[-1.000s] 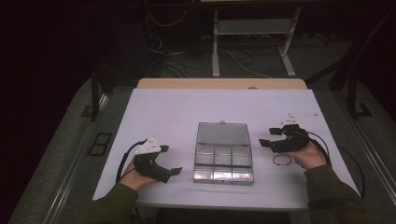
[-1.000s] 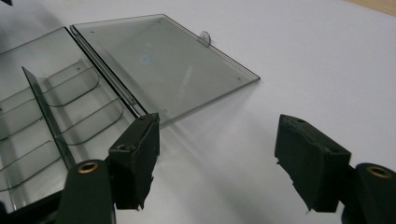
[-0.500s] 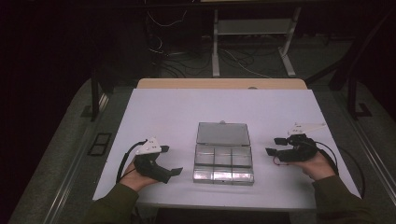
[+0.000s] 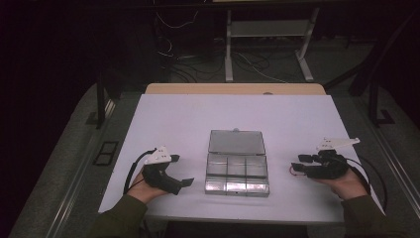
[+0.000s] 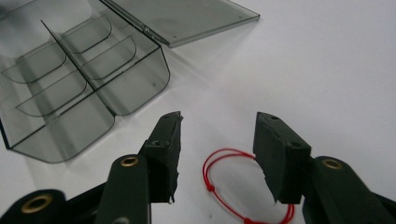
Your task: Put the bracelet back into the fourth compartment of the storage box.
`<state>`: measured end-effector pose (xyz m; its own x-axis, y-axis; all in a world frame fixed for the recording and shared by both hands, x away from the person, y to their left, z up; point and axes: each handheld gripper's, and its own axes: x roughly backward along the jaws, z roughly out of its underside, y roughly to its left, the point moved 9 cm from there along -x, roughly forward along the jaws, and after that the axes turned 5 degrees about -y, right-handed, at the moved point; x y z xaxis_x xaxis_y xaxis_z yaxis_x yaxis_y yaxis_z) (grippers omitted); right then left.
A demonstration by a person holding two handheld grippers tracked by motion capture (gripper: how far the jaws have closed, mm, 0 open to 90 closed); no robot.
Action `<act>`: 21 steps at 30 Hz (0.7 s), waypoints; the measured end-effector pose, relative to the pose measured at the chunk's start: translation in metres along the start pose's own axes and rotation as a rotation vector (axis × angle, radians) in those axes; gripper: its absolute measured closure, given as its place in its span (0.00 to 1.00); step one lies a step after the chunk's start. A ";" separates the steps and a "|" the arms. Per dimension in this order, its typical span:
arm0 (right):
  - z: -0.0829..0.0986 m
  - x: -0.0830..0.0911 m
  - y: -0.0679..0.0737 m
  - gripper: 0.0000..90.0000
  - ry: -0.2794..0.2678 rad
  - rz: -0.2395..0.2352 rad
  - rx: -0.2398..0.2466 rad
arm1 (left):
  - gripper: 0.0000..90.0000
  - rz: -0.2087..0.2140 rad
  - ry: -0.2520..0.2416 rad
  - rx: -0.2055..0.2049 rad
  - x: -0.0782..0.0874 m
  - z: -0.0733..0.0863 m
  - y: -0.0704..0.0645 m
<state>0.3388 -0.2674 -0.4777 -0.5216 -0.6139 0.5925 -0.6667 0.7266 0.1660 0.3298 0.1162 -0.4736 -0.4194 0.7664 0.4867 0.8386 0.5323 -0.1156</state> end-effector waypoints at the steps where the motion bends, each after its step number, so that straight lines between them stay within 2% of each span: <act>1: 0.002 0.001 0.000 0.59 0.002 0.001 0.004 | 0.01 0.000 0.007 -0.005 0.001 0.000 0.000; 9: 0.011 0.001 -0.002 0.71 0.010 -0.012 0.002 | 0.01 0.000 0.006 -0.004 0.000 0.000 0.000; 14: 0.016 -0.004 0.000 0.75 0.041 -0.020 0.006 | 0.01 0.001 0.006 -0.005 0.000 0.001 0.000; 21: 0.022 -0.009 0.001 0.77 0.086 -0.020 0.039 | 0.01 0.003 0.008 -0.002 -0.001 0.001 0.000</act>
<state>0.3308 -0.2679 -0.5005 -0.4614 -0.5986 0.6548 -0.6976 0.7008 0.1492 0.3298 0.1157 -0.4752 -0.4138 0.7650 0.4935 0.8405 0.5293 -0.1157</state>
